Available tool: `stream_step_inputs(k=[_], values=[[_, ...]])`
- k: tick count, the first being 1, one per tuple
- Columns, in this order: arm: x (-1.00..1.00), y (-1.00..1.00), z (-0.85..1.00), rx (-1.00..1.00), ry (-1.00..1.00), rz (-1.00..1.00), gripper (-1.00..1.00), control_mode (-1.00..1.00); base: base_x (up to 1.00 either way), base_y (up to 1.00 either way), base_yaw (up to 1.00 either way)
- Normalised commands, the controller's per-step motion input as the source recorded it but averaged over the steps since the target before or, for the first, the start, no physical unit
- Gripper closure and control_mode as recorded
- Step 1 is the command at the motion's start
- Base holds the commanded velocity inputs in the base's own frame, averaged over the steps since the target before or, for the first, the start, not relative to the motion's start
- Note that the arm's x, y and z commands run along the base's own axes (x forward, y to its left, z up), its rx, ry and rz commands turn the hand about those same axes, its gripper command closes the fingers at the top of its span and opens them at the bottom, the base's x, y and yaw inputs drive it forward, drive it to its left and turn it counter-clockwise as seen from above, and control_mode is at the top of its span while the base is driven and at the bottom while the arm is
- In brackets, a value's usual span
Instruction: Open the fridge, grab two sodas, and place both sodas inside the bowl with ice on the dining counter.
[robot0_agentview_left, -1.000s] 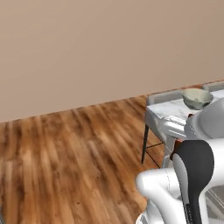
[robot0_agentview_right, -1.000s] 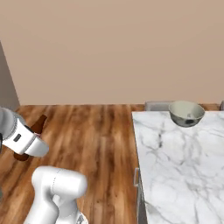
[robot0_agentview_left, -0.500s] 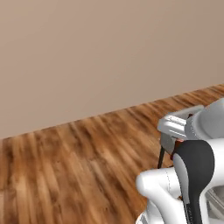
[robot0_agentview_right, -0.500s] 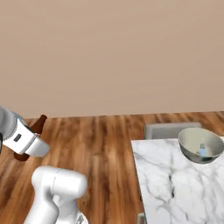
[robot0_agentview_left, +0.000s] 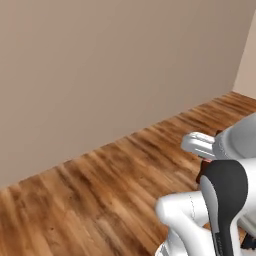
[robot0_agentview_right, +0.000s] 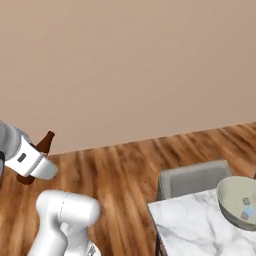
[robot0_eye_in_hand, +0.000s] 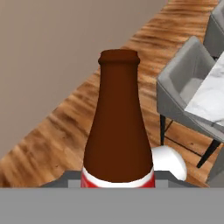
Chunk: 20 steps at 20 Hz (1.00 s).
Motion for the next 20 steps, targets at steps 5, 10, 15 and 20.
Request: stream_step_inputs(k=[5, 10, 15, 20], values=[[0.0, 0.0, 0.0, 0.0, 0.0, 0.0, 1.0, 1.0, 0.73, 0.43, -0.53], [0.0, 0.0, 0.0, 0.0, 0.0, 0.0, 1.0, 1.0, 0.55, 0.36, -0.61], [0.0, 0.0, 0.0, 0.0, 0.0, 0.0, 1.0, 1.0, 0.5, 0.38, -0.61], [0.0, 0.0, 0.0, 0.0, 0.0, 0.0, 1.0, 1.0, 0.53, 0.36, -0.61]])
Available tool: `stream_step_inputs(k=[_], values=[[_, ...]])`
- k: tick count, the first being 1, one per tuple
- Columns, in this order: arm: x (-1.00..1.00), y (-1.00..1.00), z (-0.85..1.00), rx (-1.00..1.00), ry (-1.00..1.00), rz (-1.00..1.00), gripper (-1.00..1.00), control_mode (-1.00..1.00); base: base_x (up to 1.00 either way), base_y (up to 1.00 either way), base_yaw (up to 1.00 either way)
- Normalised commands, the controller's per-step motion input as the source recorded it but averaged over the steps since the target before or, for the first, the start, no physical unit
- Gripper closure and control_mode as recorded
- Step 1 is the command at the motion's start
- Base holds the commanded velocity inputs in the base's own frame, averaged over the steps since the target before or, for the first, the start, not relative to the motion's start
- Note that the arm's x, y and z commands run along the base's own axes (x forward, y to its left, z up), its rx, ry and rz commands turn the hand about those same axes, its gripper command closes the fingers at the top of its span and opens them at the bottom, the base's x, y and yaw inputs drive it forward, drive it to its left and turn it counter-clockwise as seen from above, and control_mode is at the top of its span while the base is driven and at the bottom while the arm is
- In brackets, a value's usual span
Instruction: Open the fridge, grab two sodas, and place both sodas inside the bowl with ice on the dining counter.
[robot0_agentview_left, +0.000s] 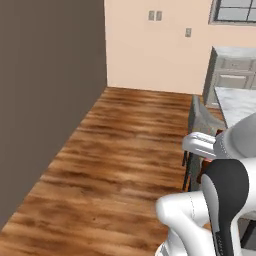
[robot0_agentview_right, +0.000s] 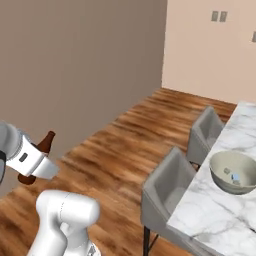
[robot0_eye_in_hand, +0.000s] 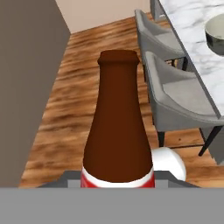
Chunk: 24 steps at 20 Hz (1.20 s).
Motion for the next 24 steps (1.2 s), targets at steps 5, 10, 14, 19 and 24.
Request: stream_step_inputs(k=[5, 10, 14, 19, 24], values=[[0.0, 0.0, 0.0, 0.0, 0.0, 0.0, 1.0, 1.0, 0.56, 0.38, -0.61], [0.0, 0.0, 0.0, 0.0, 0.0, 0.0, 1.0, 1.0, 0.51, 0.37, -0.63], [0.0, 0.0, 0.0, 0.0, 0.0, 0.0, 1.0, 1.0, 0.49, 0.37, -0.62], [0.0, 0.0, 0.0, 0.0, 0.0, 0.0, 1.0, 1.0, 0.39, 0.52, -0.56], [0.0, 0.0, 0.0, 0.0, 0.0, 0.0, 1.0, 1.0, 0.33, 0.66, -0.5]])
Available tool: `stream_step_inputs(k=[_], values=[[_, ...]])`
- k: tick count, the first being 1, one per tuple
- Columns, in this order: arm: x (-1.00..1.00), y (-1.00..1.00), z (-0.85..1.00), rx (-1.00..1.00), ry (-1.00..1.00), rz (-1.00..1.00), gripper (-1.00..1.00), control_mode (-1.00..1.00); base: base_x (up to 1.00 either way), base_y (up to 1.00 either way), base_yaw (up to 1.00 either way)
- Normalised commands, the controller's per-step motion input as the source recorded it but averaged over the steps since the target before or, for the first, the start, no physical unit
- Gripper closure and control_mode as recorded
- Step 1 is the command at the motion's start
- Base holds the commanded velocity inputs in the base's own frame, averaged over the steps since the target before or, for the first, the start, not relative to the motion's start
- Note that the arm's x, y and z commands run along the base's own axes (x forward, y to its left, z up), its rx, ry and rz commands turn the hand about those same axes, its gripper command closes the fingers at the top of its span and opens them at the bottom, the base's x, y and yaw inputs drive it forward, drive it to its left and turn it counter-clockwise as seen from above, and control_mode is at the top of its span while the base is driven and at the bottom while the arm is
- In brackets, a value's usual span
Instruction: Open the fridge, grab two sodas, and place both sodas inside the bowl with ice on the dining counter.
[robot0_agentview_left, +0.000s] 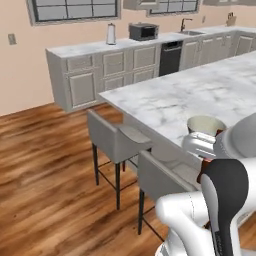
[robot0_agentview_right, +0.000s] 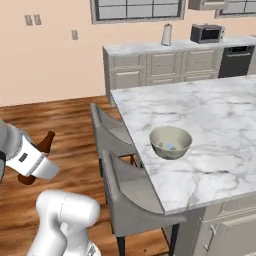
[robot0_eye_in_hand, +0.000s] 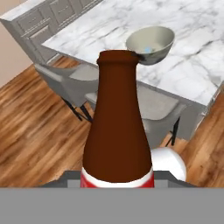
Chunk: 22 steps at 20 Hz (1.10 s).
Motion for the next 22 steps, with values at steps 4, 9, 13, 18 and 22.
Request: stream_step_inputs(k=[4, 9, 13, 18, 22], values=[[0.0, 0.0, 0.0, 0.0, 0.0, 0.0, 1.0, 1.0, 0.35, 0.61, -0.52], [0.0, 0.0, 0.0, 0.0, 0.0, 0.0, 1.0, 1.0, 0.48, 0.5, -0.56], [0.0, 0.0, 0.0, 0.0, 0.0, 0.0, 1.0, 1.0, 0.51, 0.46, -0.57], [0.0, 0.0, 0.0, 0.0, 0.0, 0.0, 1.0, 1.0, 0.56, 0.4, -0.59], [0.0, 0.0, 0.0, 0.0, 0.0, 0.0, 1.0, 1.0, 0.58, 0.4, -0.58]])
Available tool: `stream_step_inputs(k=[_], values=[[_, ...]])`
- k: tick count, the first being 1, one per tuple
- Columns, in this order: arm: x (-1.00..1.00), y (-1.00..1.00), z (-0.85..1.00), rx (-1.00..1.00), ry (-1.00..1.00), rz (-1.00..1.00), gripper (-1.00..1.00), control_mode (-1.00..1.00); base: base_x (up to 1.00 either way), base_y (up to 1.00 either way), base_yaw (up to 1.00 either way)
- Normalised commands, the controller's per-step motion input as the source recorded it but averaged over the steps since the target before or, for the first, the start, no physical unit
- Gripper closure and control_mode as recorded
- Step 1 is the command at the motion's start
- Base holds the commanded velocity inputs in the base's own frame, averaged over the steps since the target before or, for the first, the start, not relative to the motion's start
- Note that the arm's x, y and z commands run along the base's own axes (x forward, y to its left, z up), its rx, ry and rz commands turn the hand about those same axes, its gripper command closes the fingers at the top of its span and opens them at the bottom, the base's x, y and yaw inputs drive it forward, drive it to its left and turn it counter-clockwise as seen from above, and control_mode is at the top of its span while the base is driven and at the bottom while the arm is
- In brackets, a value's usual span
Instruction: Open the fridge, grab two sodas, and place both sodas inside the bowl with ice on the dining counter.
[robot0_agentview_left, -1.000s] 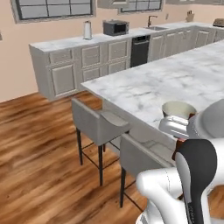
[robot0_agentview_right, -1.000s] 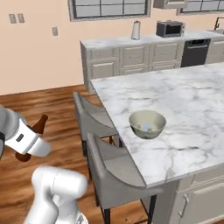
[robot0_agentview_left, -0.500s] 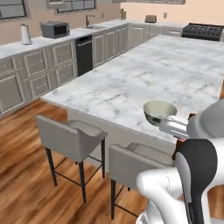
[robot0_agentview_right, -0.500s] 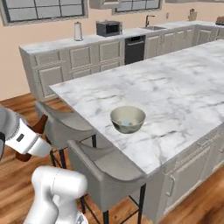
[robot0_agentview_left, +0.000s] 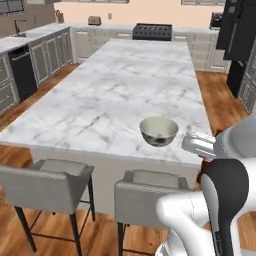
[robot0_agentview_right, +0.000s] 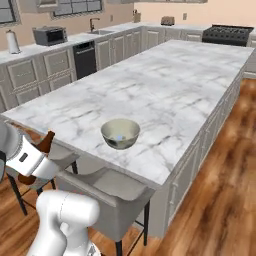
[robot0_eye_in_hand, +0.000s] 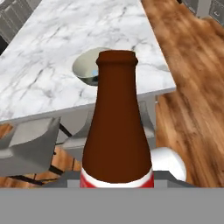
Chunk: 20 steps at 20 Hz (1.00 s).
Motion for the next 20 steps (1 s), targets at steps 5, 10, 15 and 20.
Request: stream_step_inputs(k=[5, 10, 15, 20], values=[[0.0, 0.0, 0.0, 0.0, 0.0, 0.0, 1.0, 1.0, 0.66, 0.42, -0.57], [0.0, 0.0, 0.0, 0.0, 0.0, 0.0, 1.0, 1.0, 0.92, 0.4, -0.47], [0.0, 0.0, 0.0, 0.0, 0.0, 0.0, 1.0, 1.0, 1.0, 0.31, -0.25], [1.0, 0.0, 0.0, 0.09, 0.02, 0.04, 1.0, -1.0, 0.0, 0.0, 0.0]])
